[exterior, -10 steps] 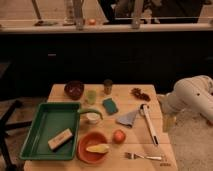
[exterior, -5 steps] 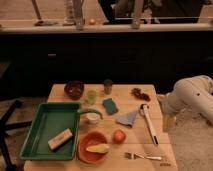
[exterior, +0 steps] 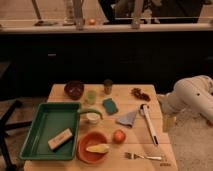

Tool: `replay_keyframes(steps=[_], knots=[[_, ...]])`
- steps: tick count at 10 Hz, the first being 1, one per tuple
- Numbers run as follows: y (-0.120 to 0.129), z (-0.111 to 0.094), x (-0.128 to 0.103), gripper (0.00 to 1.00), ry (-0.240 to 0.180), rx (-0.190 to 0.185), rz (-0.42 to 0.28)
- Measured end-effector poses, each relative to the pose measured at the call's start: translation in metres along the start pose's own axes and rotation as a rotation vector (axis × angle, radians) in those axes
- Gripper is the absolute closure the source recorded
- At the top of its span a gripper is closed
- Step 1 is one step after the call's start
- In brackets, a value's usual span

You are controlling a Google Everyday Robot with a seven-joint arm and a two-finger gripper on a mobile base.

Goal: Place banana in purple bowl

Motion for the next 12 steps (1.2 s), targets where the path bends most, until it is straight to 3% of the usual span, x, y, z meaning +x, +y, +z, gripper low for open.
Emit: replay_keyframes(steps=[5, 10, 12], knots=[[0.001, 0.000, 0.000, 0.00, -0.006, 0.000, 0.001], [0.042, -0.026, -0.033, 0.00, -0.027, 0.044, -0.008], [0.053, -0.030, -0.050, 0.00, -0.046, 0.045, -0.020]])
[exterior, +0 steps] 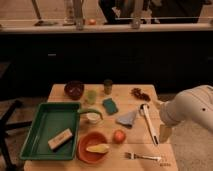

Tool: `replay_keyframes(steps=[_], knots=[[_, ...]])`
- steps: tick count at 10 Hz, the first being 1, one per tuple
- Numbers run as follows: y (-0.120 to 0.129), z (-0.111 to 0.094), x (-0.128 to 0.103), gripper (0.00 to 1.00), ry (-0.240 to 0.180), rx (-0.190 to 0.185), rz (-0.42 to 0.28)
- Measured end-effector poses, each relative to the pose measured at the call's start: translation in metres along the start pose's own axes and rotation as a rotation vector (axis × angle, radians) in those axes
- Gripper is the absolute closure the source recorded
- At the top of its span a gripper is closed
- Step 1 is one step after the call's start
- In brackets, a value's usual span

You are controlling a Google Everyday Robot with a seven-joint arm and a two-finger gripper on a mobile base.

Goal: Place banana in purple bowl

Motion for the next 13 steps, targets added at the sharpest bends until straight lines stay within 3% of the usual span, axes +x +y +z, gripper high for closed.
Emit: replay_keyframes(steps=[4, 6, 13], knots=[[0.035, 0.004, -0.058, 0.00, -0.029, -0.034, -0.108], [0.051, 0.007, -0.075, 0.00, -0.034, -0.049, -0.155], [0.059, 0.009, -0.081, 0.00, -0.038, -0.058, -0.174]])
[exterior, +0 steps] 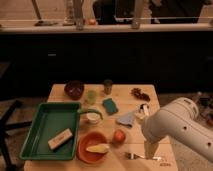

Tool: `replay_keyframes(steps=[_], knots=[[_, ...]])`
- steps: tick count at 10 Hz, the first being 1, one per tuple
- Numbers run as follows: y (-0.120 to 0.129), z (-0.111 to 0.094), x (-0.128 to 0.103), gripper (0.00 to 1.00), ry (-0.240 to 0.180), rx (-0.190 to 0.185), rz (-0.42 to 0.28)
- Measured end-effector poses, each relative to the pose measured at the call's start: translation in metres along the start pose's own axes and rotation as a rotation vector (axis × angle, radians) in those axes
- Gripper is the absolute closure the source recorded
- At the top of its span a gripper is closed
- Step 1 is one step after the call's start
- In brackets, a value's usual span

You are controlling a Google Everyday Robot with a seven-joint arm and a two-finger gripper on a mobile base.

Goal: Place banana in purple bowl

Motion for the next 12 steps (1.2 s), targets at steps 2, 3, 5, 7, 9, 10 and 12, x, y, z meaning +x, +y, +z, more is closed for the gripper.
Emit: replay_keyframes(steps=[2, 3, 5, 7, 9, 10, 12], knots=[[0.000, 0.000, 0.001, 0.00, 0.000, 0.004, 0.004], [0.003, 0.000, -0.002, 0.00, 0.010, 0.010, 0.012], [0.010, -0.001, -0.024, 0.00, 0.018, 0.026, 0.029], [0.017, -0.002, -0.052, 0.00, 0.008, 0.035, 0.037], [0.020, 0.004, -0.080, 0.00, -0.026, 0.016, 0.027], [0.021, 0.010, -0.091, 0.00, -0.045, -0.004, 0.024], [0.024, 0.021, -0.106, 0.00, -0.089, -0.038, 0.036]])
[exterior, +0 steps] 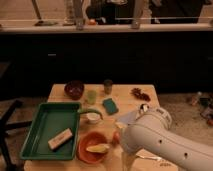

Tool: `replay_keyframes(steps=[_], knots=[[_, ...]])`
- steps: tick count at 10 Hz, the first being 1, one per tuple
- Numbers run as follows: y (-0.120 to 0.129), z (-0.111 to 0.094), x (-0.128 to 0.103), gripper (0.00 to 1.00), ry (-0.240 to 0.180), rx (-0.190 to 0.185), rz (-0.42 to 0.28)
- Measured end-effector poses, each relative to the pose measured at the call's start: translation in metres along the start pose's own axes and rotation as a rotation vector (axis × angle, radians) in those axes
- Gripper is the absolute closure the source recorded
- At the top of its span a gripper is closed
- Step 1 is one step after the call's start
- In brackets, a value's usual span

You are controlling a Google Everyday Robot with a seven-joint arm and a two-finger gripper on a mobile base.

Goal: Place banana in purple bowl

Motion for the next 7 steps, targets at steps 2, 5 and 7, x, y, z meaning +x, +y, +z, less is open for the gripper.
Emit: replay_keyframes(steps=[2, 5, 7], knots=[[0.003, 0.011, -0.023, 0.00, -0.023, -0.008, 0.002], [0.006, 0.020, -0.040, 0.00, -0.029, 0.011, 0.004], [0.006, 0.019, -0.038, 0.00, -0.027, 0.012, 0.007]])
